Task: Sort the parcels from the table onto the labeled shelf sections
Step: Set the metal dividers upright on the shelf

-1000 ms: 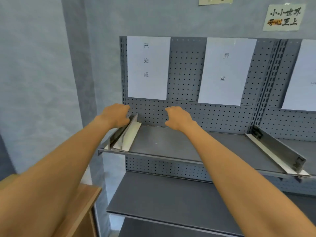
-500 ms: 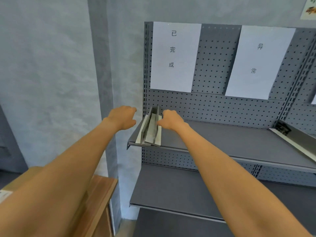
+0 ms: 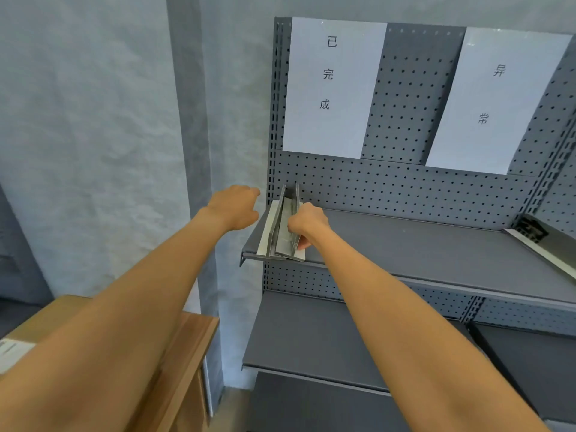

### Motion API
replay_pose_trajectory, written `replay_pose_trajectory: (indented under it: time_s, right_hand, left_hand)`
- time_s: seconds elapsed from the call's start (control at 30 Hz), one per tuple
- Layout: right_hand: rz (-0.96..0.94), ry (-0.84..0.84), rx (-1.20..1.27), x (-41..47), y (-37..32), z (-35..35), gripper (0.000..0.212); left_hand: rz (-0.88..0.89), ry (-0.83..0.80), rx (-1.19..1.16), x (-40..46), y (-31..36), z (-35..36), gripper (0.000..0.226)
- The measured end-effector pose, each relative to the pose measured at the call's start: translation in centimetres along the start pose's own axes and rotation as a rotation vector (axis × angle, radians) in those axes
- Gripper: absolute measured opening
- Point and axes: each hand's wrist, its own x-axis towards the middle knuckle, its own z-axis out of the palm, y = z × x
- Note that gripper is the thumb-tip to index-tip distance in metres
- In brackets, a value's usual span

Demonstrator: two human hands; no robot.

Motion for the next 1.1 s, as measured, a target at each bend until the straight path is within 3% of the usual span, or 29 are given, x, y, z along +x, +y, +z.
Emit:
replay_pose_trajectory:
  time_s: [0.23, 0.5, 1.1]
  right_hand:
    - [-0.042, 0.071, -0.038, -0.1, 1.6, -2.5, 0.017]
    - [-0.038, 0.183, -0.153, -0.9, 6.7, -11.0, 0.024]
    - [0.112, 0.497, -0.216, -9.2, 30.6, -33.2, 0.034]
  left_hand:
    - [0.049, 0.024, -0.015, 2.0, 2.4, -0.5, 0.039]
    - [0.165, 0.061, -0.008, 4.7, 10.1, -1.6, 0.040]
    - [0.357, 0.082, -0.085, 4.8, 40.0, -4.0, 0.049]
